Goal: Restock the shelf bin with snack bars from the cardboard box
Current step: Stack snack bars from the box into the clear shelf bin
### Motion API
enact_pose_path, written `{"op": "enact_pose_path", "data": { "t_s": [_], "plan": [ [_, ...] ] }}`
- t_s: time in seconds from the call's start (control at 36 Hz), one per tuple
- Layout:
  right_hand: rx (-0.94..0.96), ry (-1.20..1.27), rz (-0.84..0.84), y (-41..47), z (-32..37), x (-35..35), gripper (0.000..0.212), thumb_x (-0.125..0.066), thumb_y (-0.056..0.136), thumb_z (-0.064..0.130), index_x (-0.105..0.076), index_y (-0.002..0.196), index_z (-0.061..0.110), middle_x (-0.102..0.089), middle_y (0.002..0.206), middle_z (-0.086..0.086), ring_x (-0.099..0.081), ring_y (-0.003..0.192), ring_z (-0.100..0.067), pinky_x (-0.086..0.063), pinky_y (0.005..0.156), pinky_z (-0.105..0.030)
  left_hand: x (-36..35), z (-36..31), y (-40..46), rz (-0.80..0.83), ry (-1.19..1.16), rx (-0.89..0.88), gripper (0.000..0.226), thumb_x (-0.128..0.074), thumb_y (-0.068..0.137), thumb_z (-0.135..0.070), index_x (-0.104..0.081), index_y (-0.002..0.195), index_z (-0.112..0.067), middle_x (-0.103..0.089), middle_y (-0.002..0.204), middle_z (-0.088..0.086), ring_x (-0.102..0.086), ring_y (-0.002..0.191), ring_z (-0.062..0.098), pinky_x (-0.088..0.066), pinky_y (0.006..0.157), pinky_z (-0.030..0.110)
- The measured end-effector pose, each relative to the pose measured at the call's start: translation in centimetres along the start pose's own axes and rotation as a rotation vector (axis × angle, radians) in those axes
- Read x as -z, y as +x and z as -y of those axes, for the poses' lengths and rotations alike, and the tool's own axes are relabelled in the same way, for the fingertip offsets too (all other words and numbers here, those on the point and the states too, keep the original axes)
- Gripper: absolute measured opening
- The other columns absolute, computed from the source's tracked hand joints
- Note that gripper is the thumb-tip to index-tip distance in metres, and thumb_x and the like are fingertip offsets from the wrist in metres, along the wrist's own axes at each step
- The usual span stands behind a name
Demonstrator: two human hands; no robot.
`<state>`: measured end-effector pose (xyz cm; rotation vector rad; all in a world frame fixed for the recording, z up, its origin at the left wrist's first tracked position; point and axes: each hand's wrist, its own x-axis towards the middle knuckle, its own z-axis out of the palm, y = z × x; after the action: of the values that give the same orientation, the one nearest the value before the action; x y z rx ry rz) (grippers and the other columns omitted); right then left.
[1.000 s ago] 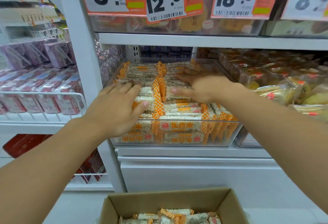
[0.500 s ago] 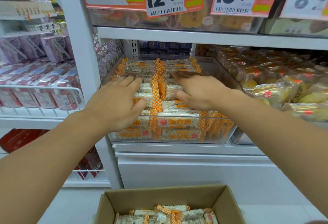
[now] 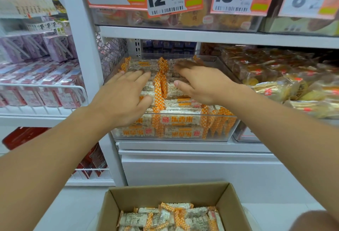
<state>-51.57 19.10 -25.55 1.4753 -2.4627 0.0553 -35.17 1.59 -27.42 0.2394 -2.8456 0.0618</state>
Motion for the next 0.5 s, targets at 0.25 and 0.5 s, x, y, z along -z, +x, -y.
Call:
{"op": "enact_pose_path", "data": {
  "t_s": [0.25, 0.5],
  "plan": [
    [0.177, 0.075, -0.465, -5.6, 2.7, 1.7, 0.038, -0.040, 0.098, 0.037, -0.065, 0.088, 0.011, -0.062, 0.086, -0.004, -0.058, 0.082, -0.028, -0.050, 0.067, -0.044, 1.7, -2.4, -1.3, -0.400, -0.179, -0.172, 0.036, -0.046, 0.087, -0.043, -0.066, 0.098, -0.014, -0.066, 0.090, 0.001, -0.060, 0.083, 0.025, -0.045, 0.073, 0.038],
    [0.041, 0.325, 0.738, -17.9, 9.4, -13.6, 0.031, -0.050, 0.102, 0.041, -0.063, 0.100, 0.013, -0.064, 0.083, 0.001, -0.061, 0.075, -0.021, -0.047, 0.071, -0.035, -13.3, -6.8, -11.2, 0.753, 0.006, -0.108, 0.028, -0.057, 0.095, -0.044, -0.060, 0.103, -0.017, -0.065, 0.107, 0.005, -0.056, 0.089, 0.023, -0.042, 0.073, 0.030]
  ]
}}
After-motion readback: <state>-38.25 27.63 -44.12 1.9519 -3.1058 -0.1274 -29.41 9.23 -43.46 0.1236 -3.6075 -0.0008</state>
